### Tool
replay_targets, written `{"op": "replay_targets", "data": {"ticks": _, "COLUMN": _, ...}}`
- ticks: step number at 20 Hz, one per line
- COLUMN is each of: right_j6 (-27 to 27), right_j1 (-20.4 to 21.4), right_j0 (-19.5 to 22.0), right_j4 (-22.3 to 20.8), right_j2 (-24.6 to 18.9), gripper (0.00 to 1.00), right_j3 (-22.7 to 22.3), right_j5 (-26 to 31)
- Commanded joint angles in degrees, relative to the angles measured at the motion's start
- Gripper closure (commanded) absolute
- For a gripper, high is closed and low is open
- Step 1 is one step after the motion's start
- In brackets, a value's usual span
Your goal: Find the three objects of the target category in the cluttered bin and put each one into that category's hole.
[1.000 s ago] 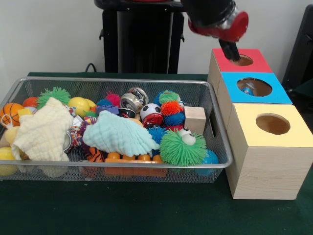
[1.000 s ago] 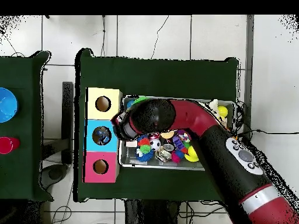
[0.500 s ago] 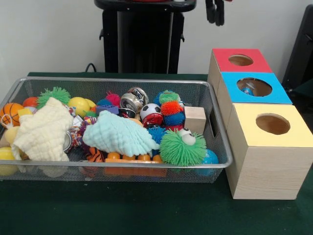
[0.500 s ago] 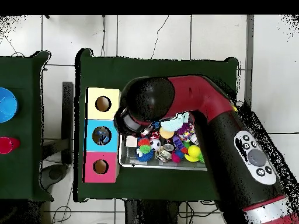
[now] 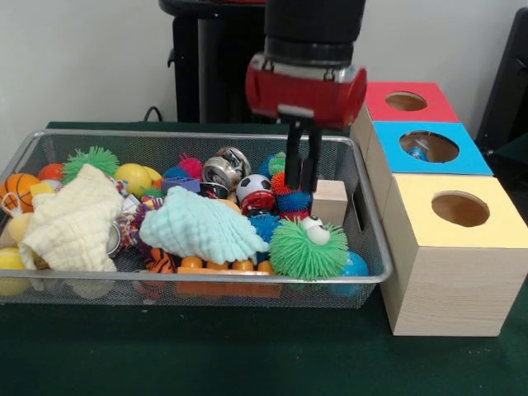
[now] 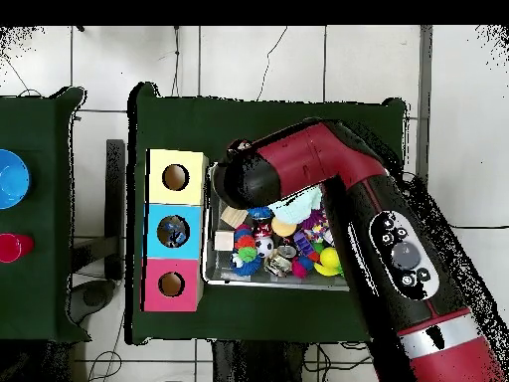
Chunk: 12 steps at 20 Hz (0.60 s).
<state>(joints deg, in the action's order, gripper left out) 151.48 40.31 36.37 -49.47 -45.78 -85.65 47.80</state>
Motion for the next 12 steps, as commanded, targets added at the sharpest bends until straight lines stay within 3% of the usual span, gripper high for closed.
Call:
{"op": "replay_targets", "data": {"ticks": 1, "right_j6": -20.2, "right_j1": -7.3, "right_j0": 1.3, "right_j4": -16.3, "right_j2": 5.7, "gripper": 1.0, "right_j3": 2.1, "right_j5": -10.2}}
{"op": "replay_targets", "data": {"ticks": 4, "right_j6": -10.3, "right_j1": -9.5, "right_j0": -2.5, "right_j4": -21.7, "right_j2": 11.2, "gripper": 1.0, "right_j3": 3.2, "right_j5": -13.0}}
{"op": "replay_targets", "data": {"ticks": 7, "right_j6": -3.8, "right_j1": -10.8, "right_j0": -5.5, "right_j4": -27.0, "right_j2": 15.2, "gripper": 1.0, "right_j3": 4.3, "right_j5": -16.7}}
{"op": "replay_targets", "data": {"ticks": 11, "right_j6": 13.7, "right_j1": -11.6, "right_j0": -12.4, "right_j4": -40.1, "right_j2": 22.7, "gripper": 1.0, "right_j3": 6.5, "right_j5": -22.3}}
{"op": "replay_targets", "data": {"ticks": 12, "right_j6": 12.4, "right_j1": -12.6, "right_j0": -11.5, "right_j4": -38.7, "right_j2": 22.3, "gripper": 1.0, "right_j3": 7.1, "right_j5": -23.8}}
